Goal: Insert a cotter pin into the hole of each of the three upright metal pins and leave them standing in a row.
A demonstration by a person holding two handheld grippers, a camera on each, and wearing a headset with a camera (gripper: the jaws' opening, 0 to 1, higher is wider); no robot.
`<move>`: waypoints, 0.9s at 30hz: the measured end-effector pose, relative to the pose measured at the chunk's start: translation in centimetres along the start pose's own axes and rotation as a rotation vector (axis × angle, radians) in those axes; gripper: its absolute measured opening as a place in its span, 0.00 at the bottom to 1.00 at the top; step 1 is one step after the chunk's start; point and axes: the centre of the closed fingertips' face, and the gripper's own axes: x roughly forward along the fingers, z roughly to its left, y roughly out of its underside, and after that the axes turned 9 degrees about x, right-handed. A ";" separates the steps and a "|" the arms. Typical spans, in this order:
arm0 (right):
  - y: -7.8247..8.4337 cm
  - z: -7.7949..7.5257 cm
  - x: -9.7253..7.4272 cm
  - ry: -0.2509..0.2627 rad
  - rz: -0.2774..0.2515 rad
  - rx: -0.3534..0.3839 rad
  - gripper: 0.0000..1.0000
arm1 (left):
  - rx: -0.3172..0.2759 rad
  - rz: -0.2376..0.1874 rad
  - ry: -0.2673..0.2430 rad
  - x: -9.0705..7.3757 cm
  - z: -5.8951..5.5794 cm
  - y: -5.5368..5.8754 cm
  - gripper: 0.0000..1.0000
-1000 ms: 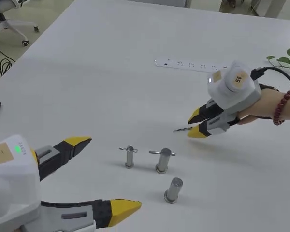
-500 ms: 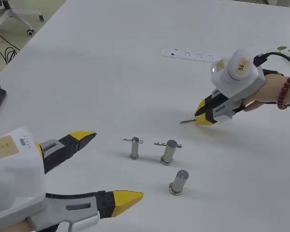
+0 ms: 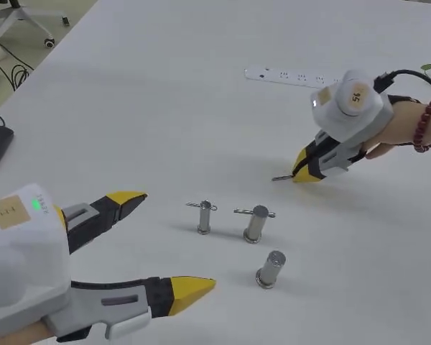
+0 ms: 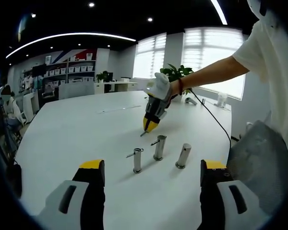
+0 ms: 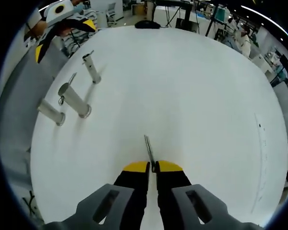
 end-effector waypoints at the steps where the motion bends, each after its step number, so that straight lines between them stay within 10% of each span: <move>1: 0.0 0.1 0.0 -0.005 0.006 -0.004 0.07 | -0.001 -0.002 0.001 0.0 0.0 0.0 0.81; 27: -0.3 -0.5 -0.6 0.051 0.021 -0.025 0.03 | 0.015 0.014 0.004 -0.3 0.0 -0.1 0.79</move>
